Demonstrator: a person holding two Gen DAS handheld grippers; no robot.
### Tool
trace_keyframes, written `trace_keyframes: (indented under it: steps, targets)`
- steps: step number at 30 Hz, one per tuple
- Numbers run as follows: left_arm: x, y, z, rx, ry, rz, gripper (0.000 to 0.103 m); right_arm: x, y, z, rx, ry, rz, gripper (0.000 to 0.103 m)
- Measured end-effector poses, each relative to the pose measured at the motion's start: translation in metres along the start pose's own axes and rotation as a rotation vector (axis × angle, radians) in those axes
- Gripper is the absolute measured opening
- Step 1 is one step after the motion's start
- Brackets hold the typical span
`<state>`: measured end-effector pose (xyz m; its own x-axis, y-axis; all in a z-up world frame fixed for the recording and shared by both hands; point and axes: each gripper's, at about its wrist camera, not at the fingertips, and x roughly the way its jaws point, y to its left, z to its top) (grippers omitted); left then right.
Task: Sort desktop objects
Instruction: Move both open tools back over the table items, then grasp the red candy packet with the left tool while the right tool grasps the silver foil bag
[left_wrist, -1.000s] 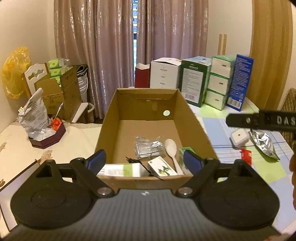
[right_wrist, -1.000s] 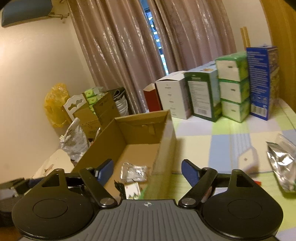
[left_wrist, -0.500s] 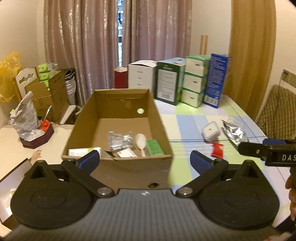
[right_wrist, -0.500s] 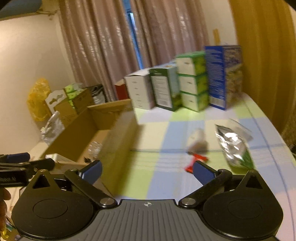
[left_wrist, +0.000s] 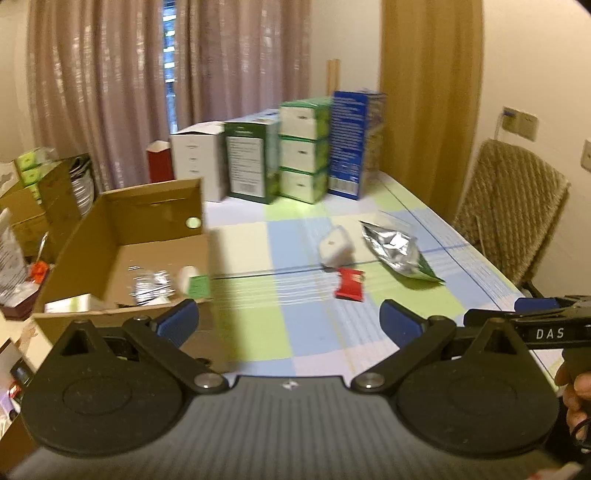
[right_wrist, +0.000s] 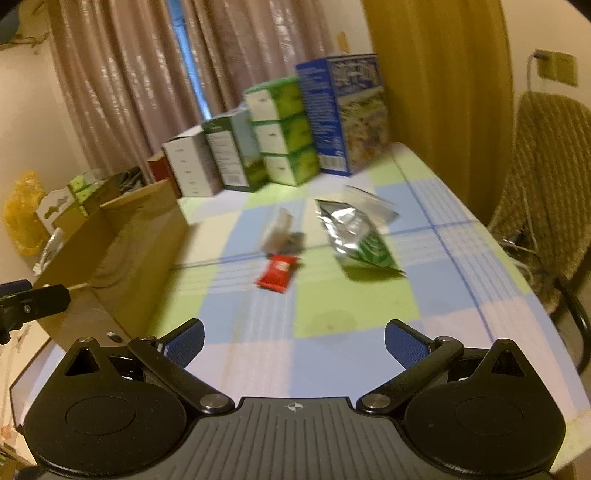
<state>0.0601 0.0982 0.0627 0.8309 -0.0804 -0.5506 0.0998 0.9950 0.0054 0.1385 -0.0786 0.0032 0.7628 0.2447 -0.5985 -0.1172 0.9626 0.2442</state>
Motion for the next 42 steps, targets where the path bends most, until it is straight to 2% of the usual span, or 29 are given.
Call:
trace_keyframes:
  steps: [7,19,27,34,42]
  targets:
    - [0.028,-0.029,-0.002,0.021,0.053,-0.061,0.102,-0.005,-0.031,0.002,0.037,-0.005,-0.045,0.101]
    - [0.078,-0.062,0.002,0.075,0.040,-0.069,0.102,0.011,-0.063,0.011,0.058,-0.002,-0.082,0.101]
    - [0.124,-0.076,0.004,0.102,0.079,-0.120,0.102,0.037,-0.086,0.017,0.057,0.019,-0.107,0.101]
    - [0.171,-0.078,0.002,0.105,0.136,-0.105,0.101,0.068,-0.101,0.033,0.020,0.029,-0.106,0.101]
    - [0.217,-0.075,0.008,0.115,0.162,-0.093,0.091,0.108,-0.103,0.056,-0.046,0.035,-0.082,0.101]
